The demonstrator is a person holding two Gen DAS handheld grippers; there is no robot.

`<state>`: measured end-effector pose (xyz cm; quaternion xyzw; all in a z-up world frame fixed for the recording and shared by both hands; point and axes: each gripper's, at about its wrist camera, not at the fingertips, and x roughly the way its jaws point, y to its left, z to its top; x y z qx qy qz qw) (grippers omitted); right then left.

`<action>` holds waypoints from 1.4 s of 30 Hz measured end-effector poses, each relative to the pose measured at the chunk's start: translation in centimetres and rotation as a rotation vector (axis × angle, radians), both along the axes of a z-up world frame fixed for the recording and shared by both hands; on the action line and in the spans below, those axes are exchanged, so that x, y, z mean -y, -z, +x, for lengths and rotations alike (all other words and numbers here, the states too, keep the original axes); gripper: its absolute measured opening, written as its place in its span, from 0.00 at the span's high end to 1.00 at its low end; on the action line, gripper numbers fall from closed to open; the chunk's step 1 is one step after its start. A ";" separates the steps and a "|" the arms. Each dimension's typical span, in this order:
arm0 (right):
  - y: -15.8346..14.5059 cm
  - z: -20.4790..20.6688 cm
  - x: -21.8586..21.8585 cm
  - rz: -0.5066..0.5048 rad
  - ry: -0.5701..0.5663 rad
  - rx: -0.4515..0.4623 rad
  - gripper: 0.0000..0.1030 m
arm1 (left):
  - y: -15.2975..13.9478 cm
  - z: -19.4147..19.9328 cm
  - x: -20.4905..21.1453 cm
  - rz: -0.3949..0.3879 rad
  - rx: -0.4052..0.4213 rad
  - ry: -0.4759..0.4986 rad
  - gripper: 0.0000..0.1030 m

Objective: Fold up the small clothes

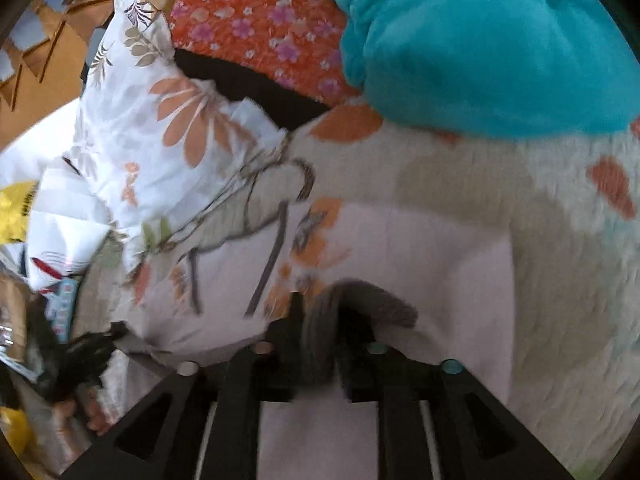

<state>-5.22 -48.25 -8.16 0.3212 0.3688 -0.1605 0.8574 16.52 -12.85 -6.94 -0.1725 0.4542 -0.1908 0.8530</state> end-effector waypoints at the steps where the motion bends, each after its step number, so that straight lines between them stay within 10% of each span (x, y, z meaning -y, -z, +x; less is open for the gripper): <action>1: -0.4 0.1 0.0 -0.041 0.012 -0.008 0.55 | -0.2 0.1 -0.6 -0.014 0.003 -0.024 0.54; 3: -1.0 -0.4 -0.2 -0.117 0.046 -0.024 0.43 | -0.4 0.1 -1.4 -0.043 -0.009 -0.039 0.53; 14: -2.9 -6.3 0.8 -0.158 0.086 -0.092 0.43 | -2.3 -3.5 -4.0 0.094 0.052 0.031 0.38; 26: 2.9 -12.1 -4.4 0.005 -0.172 -0.228 0.49 | 2.6 -8.0 -5.6 0.333 -0.068 0.321 0.35; 28: 2.8 -12.1 -4.7 -0.028 -0.191 -0.247 0.86 | 4.0 -8.3 -4.6 0.429 -0.089 0.355 0.52; 31: 1.7 -12.7 -3.3 0.004 -0.159 -0.221 0.96 | 3.4 -8.4 -4.3 0.447 -0.068 0.363 0.87; 37: 1.5 -12.2 -3.5 -0.116 -0.143 -0.338 0.97 | 2.0 -8.1 -4.8 0.636 0.015 0.214 0.99; 42: 0.3 -12.1 -3.8 -0.202 -0.110 -0.400 0.71 | -0.8 -8.5 -5.5 0.528 0.043 0.126 0.96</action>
